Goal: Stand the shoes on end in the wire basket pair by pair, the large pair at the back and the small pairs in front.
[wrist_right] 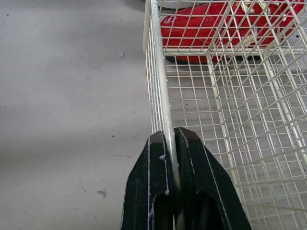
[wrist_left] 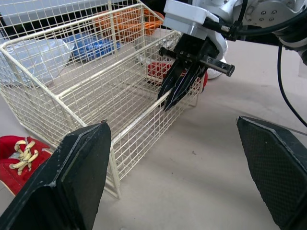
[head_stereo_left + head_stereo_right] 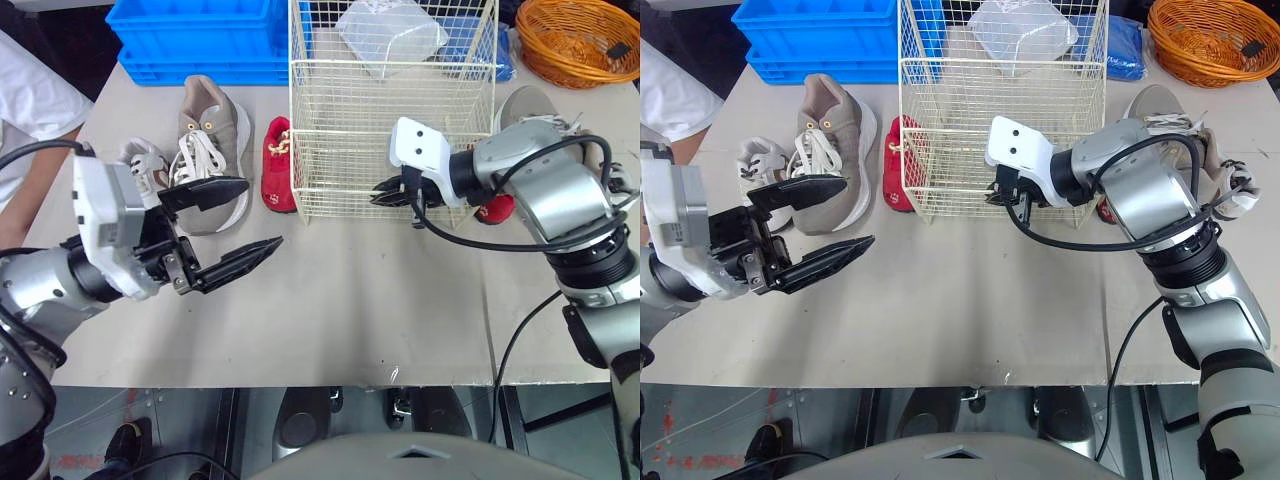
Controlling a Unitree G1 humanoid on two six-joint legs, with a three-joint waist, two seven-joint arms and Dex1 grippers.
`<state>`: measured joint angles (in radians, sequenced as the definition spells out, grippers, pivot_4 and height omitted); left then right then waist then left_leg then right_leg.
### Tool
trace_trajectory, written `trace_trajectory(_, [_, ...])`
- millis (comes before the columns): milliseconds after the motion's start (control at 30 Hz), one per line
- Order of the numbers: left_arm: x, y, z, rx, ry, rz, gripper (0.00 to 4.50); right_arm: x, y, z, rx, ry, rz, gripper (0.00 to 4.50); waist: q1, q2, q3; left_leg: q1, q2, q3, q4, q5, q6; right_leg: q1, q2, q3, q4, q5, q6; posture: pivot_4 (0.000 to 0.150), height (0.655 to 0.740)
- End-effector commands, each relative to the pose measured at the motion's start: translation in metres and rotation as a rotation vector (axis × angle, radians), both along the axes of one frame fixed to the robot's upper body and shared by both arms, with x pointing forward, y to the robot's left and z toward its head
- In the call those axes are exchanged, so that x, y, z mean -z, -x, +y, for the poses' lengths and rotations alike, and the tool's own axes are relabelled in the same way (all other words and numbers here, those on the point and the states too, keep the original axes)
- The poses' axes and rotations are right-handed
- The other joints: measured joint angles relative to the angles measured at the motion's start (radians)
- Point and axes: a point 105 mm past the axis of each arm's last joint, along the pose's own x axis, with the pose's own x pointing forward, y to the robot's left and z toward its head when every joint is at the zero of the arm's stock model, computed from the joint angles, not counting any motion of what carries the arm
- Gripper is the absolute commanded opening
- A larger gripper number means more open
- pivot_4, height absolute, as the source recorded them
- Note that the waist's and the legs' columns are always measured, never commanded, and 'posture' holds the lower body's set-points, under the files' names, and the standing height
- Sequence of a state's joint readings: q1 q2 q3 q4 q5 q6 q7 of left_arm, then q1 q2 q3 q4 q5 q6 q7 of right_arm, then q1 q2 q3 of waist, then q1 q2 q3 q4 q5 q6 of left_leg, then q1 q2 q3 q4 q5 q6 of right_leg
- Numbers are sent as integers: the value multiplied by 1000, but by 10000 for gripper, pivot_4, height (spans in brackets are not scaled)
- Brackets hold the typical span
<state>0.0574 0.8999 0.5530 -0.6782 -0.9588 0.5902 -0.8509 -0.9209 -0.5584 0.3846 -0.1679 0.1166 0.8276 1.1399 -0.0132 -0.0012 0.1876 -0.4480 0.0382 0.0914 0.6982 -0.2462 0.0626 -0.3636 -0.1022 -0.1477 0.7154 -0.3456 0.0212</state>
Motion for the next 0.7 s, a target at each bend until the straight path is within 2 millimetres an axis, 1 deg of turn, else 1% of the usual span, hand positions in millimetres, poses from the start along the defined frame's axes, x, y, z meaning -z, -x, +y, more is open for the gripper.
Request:
trace_trajectory(33, [-3,1,1,-1,-4,-35,45000,-12,1,6,5,-51,-7,243,-1,0,0,0,0,0,0,0,0,0,0,0,0,0,0,1500,6860])
trace_trajectory(333, [-2,-1,2,-1,-8,-38,45000,-9,-6,8,40,-63,9,243,0,0,0,0,0,0,0,0,0,0,0,0,0,0,0,1500,6860])
trace_trajectory(533, [-1,-1,4,-1,-9,-39,45000,-8,-6,8,32,-60,-4,243,0,0,0,0,0,0,0,0,0,0,0,0,0,0,0,1500,6860])
trace_trajectory(633, [-1,-1,4,-2,-9,-40,45000,-8,-4,9,-1,-55,-26,243,-1,0,0,0,0,0,0,0,0,0,0,0,0,0,0,1500,6860])
trace_trajectory(700, [-1,-1,5,-2,-9,-40,45000,-8,0,7,-21,-47,-29,5590,0,0,0,0,0,0,0,0,0,0,0,0,0,0,0,1500,6860])
